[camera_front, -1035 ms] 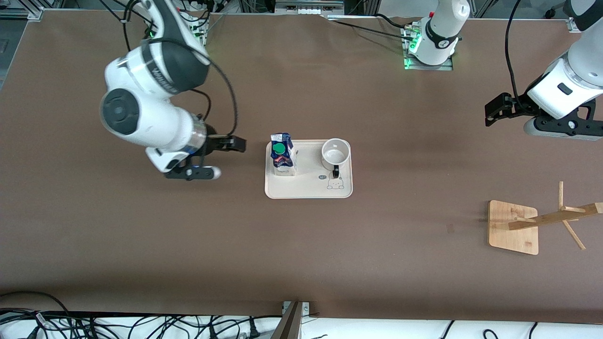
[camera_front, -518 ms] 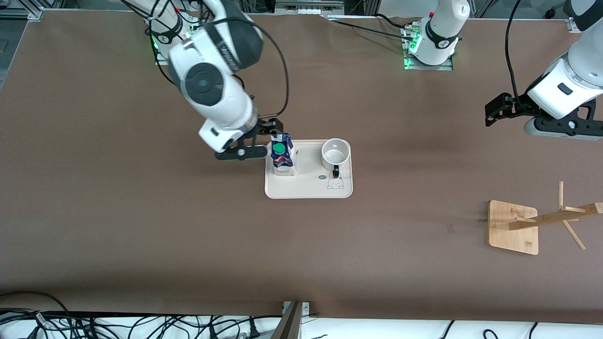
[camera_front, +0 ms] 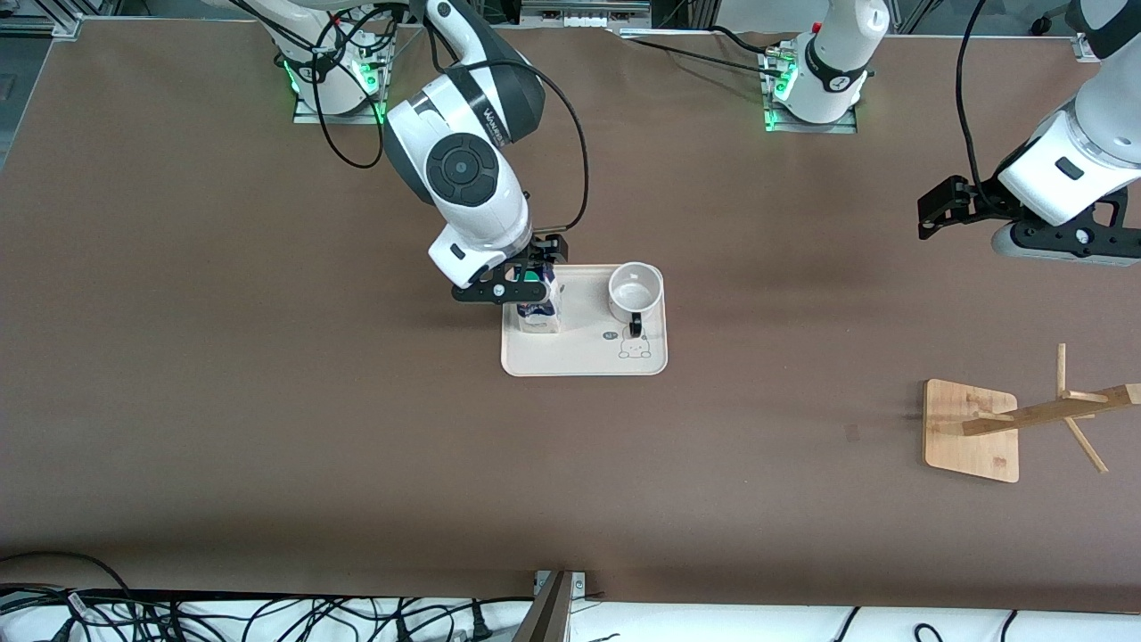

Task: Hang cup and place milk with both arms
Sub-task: 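Lower the right gripper and close it on the milk carton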

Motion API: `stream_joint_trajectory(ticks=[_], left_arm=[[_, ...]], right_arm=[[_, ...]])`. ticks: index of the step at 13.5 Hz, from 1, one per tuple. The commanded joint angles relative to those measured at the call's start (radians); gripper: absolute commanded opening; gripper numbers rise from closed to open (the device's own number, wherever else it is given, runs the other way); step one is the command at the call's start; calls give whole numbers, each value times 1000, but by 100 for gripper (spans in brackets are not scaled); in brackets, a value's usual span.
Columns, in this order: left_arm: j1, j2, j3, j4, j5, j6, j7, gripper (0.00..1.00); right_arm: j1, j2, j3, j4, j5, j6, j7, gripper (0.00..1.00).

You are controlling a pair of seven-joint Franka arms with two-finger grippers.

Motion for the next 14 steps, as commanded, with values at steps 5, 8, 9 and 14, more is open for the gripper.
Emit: stream_joint_trajectory(ticks=[5,8,9,14], left_arm=[[-1,17,0,36,26,-30,-5,100],[-1,15,0,36,24,-32,-5,100],[-1,17,0,36,26,-30,-9,100],[-1,17,0,36,24,-32,-9,100]], right_arm=[[5,38,-7,0,4,92,73,100],[5,49,-7,1,4,103,77,100],[5,53,-7,-1,4,110,77,100],[10,63,-6,-1,4,114,63,100]])
